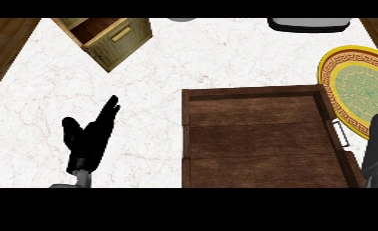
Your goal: Pick the lemon from the tray and place it in the plate
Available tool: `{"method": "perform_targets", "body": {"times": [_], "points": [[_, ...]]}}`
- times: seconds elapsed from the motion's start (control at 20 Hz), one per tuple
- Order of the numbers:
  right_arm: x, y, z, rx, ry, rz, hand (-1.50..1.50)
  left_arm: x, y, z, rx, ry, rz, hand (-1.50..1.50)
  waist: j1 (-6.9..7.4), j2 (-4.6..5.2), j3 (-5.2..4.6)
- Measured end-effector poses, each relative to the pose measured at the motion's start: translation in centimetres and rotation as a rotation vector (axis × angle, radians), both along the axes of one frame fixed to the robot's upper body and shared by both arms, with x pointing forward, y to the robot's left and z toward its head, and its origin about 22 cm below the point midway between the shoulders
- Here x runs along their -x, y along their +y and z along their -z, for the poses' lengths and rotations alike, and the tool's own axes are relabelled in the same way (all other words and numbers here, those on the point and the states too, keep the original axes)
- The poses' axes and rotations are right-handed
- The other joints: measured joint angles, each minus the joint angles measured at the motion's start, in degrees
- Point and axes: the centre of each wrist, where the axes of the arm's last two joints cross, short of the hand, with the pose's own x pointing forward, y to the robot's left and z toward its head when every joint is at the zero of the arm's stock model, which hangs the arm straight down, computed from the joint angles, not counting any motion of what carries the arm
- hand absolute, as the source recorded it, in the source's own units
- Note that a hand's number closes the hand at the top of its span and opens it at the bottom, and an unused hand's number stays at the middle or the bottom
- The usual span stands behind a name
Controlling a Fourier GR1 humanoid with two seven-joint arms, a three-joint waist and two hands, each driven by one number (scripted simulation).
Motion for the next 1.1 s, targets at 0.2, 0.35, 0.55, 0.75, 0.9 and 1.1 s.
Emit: {"method": "perform_targets", "body": {"times": [0.2,0.35,0.55,0.75,0.9,1.1], "points": [[0.2,-1.2,2.0,-0.132,-0.065,-0.017,-1.5,-0.1,0.2,0.3,0.006,0.004,-0.001,0.0,-0.48,-0.18,0.07],[0.3,-1.7,3.0,-0.157,-0.108,-0.058,-1.5,-0.3,0.1,0.1,0.003,0.009,-0.007,0.0,-0.51,-0.21,0.09],[0.0,-2.0,2.6,-0.083,-0.183,-0.112,-1.5,-0.3,-0.2,0.2,-0.002,0.004,-0.005,0.0,-0.38,-0.2,0.14],[0.0,-2.2,2.0,0.024,-0.276,-0.123,-1.5,-0.2,-0.2,0.1,-0.007,0.013,-0.01,0.0,-0.56,-0.37,0.08],[0.3,-1.5,2.4,0.059,-0.345,-0.11,-1.5,0.0,0.3,0.0,-0.005,0.024,-0.02,0.0,-0.95,-0.55,-0.02],[0.2,1.1,2.8,0.072,-0.445,-0.142,-1.5,0.0,0.5,0.4,-0.005,0.021,-0.027,0.0,-1.68,-0.9,-0.09]]}}
